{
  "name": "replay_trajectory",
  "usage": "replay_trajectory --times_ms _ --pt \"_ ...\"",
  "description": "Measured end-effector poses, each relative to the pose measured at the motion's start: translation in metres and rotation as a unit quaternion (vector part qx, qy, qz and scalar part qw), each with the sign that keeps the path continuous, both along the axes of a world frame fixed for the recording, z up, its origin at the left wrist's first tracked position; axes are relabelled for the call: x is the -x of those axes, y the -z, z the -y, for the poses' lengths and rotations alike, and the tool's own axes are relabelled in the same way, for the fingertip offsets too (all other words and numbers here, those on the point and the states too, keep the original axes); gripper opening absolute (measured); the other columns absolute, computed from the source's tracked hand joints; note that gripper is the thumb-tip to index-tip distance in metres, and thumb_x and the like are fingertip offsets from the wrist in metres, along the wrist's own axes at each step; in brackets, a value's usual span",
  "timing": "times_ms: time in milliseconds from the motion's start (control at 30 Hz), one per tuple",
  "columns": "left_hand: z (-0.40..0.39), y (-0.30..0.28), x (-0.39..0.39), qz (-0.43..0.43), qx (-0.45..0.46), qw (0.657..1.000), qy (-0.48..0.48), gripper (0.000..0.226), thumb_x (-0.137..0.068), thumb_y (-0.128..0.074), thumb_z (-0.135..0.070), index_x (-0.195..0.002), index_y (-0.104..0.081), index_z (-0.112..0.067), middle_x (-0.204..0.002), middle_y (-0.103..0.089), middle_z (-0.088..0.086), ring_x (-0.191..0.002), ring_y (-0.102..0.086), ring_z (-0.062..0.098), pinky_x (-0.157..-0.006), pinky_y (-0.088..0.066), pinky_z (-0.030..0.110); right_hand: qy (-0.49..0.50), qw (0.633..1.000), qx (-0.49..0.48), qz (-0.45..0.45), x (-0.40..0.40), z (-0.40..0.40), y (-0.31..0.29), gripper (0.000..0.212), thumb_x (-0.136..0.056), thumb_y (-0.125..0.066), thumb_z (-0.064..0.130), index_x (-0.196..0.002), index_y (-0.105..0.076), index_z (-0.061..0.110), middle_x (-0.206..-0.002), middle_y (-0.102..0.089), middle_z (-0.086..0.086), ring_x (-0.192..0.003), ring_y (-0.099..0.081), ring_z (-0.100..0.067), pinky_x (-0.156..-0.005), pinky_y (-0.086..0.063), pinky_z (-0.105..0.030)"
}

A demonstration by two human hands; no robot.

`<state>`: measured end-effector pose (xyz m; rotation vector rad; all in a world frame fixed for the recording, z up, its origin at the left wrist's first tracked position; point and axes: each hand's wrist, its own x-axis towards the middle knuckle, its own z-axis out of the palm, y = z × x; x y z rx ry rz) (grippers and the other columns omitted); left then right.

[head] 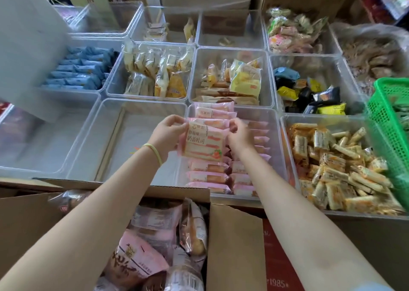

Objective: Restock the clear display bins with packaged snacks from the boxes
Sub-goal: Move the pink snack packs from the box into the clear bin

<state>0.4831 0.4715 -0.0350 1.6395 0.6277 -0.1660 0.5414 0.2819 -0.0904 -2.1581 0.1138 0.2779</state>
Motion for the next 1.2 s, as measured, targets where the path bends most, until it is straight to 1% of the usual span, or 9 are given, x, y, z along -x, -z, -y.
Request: replay_trajectory --times_ms 167,300,500,600,667,733,867,1033,1200 --pt "0.009 0.011 -0.015 -0.047 0.051 0.998 -0.008 0.014 -0.099 -0.055 -0.015 -0.086 -0.058 -0.019 -0.088 -0.061 0.001 -0.083 -0.058 0.018 -0.068 -0.051 0.03 0.077 0.995 -0.012 -0.063 0.011 0.016 -0.011 0.017 -0.098 -0.053 0.017 -0.115 -0.051 0.015 -0.102 -0.057 0.002 -0.088 -0.051 -0.019 -0.058 -0.034 -0.025" --pt "0.015 0.022 -0.02 -0.066 0.062 0.996 -0.004 0.017 -0.101 -0.052 -0.014 -0.085 -0.055 -0.019 -0.084 -0.059 -0.001 -0.078 -0.054 0.014 -0.063 -0.041 0.023 0.033 0.991 -0.046 -0.118 0.026 0.026 -0.009 0.025 -0.097 -0.041 0.013 -0.109 -0.063 0.017 -0.096 -0.068 -0.004 -0.08 -0.064 -0.021 -0.068 -0.056 -0.037" --pt "0.017 0.031 -0.02 -0.049 0.08 0.995 -0.043 0.02 -0.101 -0.046 -0.004 -0.086 -0.055 -0.011 -0.096 -0.06 0.01 -0.084 -0.06 0.019 -0.089 -0.055 0.037 -0.028 0.99 -0.076 -0.115 0.038 0.02 -0.021 0.048 -0.099 -0.046 0.015 -0.147 -0.044 0.017 -0.141 -0.053 -0.002 -0.129 -0.046 -0.02 -0.106 -0.041 -0.038" --pt "0.019 0.031 -0.02 -0.058 -0.018 0.998 -0.004 0.015 -0.091 -0.057 -0.009 -0.105 -0.062 -0.007 -0.109 -0.06 0.012 -0.1 -0.061 0.024 -0.102 -0.049 0.048 -0.029 0.991 -0.067 -0.116 0.041 0.019 -0.018 0.051 -0.099 -0.045 0.014 -0.15 -0.04 0.016 -0.138 -0.053 -0.004 -0.125 -0.047 -0.021 -0.097 -0.04 -0.033" --pt "0.023 0.025 -0.017 -0.056 -0.095 0.994 0.009 0.053 -0.088 -0.06 -0.016 -0.139 -0.047 -0.008 -0.129 -0.055 0.012 -0.116 -0.058 0.027 -0.104 -0.047 0.042 -0.022 0.991 -0.072 -0.114 0.044 0.018 -0.014 0.051 -0.098 -0.046 0.014 -0.149 -0.041 0.017 -0.127 -0.055 -0.001 -0.113 -0.049 -0.018 -0.09 -0.04 -0.031" --pt "0.024 0.018 -0.011 -0.044 -0.16 0.986 0.013 0.057 -0.093 -0.054 -0.014 -0.148 -0.037 -0.011 -0.143 -0.047 0.011 -0.125 -0.052 0.027 -0.105 -0.045 0.038 -0.006 0.99 -0.085 -0.112 0.048 0.018 -0.014 0.044 -0.097 -0.047 0.014 -0.142 -0.047 0.019 -0.122 -0.057 0.0 -0.106 -0.05 -0.016 -0.086 -0.042 -0.031" --pt "0.016 0.007 0.017 -0.009 -0.168 0.985 0.032 0.035 -0.093 -0.052 -0.011 -0.127 -0.057 -0.018 -0.123 -0.062 0.009 -0.107 -0.062 0.023 -0.095 -0.053 0.041 0.041 0.99 -0.102 -0.085 0.064 0.017 -0.029 0.02 -0.095 -0.047 0.013 -0.112 -0.052 0.022 -0.112 -0.064 -0.004 -0.098 -0.062 -0.021 -0.077 -0.054 -0.037" --pt "0.023 -0.036 0.073 0.101 -0.105 0.986 0.075 0.021 -0.091 -0.05 -0.003 -0.094 -0.069 -0.013 -0.082 -0.071 0.007 -0.061 -0.063 0.013 -0.053 -0.049 0.021 0.059 0.982 -0.181 -0.01 0.123 0.014 -0.078 0.02 -0.096 -0.047 0.008 -0.096 -0.066 0.015 -0.082 -0.069 -0.006 -0.066 -0.063 -0.016 -0.055 -0.048 -0.025" --pt "0.002 -0.049 0.156 0.144 -0.043 0.982 0.116 0.017 -0.092 -0.055 -0.003 -0.089 -0.071 -0.004 -0.071 -0.068 0.015 -0.051 -0.057 0.018 -0.047 -0.041 0.017 -0.042 0.97 -0.236 -0.049 0.211 -0.023 -0.098 0.022 -0.099 -0.05 0.011 -0.086 -0.067 0.011 -0.068 -0.066 -0.015 -0.052 -0.059 -0.024 -0.045 -0.041 -0.025"
